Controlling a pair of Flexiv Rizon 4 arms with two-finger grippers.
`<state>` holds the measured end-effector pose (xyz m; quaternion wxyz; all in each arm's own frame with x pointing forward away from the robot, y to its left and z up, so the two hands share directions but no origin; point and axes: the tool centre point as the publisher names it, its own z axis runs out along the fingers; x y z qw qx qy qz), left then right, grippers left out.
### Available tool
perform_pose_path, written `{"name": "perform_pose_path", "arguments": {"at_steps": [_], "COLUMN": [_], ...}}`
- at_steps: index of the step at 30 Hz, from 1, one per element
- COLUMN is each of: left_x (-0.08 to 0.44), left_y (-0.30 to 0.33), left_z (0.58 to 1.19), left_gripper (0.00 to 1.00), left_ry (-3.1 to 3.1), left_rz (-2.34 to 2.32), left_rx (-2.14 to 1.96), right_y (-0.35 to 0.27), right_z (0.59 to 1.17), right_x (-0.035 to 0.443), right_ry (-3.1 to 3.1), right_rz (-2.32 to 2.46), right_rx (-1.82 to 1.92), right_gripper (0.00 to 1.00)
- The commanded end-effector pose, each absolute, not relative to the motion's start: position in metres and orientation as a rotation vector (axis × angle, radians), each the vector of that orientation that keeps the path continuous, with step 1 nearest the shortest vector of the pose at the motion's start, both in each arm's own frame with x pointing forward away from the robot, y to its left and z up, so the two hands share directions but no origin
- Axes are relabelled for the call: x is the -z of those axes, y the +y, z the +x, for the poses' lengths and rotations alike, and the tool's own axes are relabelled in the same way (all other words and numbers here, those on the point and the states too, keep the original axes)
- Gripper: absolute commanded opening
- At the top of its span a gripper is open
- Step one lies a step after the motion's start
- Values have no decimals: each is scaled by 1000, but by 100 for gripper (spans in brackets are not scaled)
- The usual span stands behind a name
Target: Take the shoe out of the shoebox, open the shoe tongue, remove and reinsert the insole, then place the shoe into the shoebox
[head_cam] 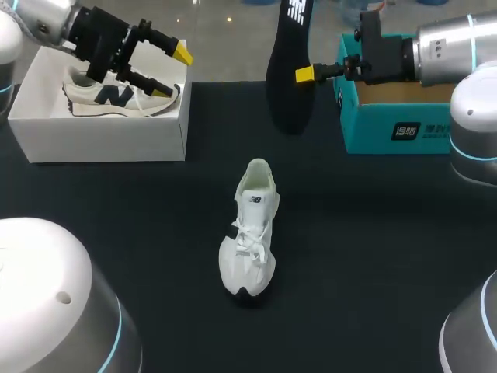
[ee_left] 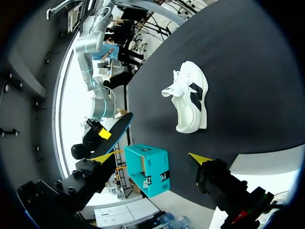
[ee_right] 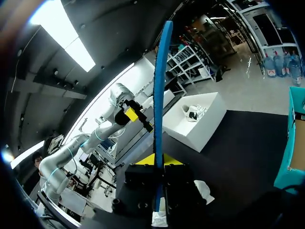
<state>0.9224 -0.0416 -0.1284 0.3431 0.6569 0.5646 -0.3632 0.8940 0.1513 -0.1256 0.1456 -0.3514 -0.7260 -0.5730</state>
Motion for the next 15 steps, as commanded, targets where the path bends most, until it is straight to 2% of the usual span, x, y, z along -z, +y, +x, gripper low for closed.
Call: {"name": "perform_pose_path", "arguments": {"at_steps": [1, 7, 15], "left_x": [128, 128, 128], "left_y": [-41, -41, -41], "left_z": [921, 921, 921], "left_gripper": [100, 100, 100], "left_ry": [1468, 1468, 1468], "left_rz": [1708, 1708, 1708], "left_rx": [940, 940, 940], "right_y": [189, 214, 214], "right_z": [912, 918, 918], "right_x": [162, 199, 199], "right_ry": [-2050, -2025, -2025], "right_rz": [-991, -1029, -1029], "right_rx": [1726, 1704, 1704], "right_gripper": [0, 0, 0]}}
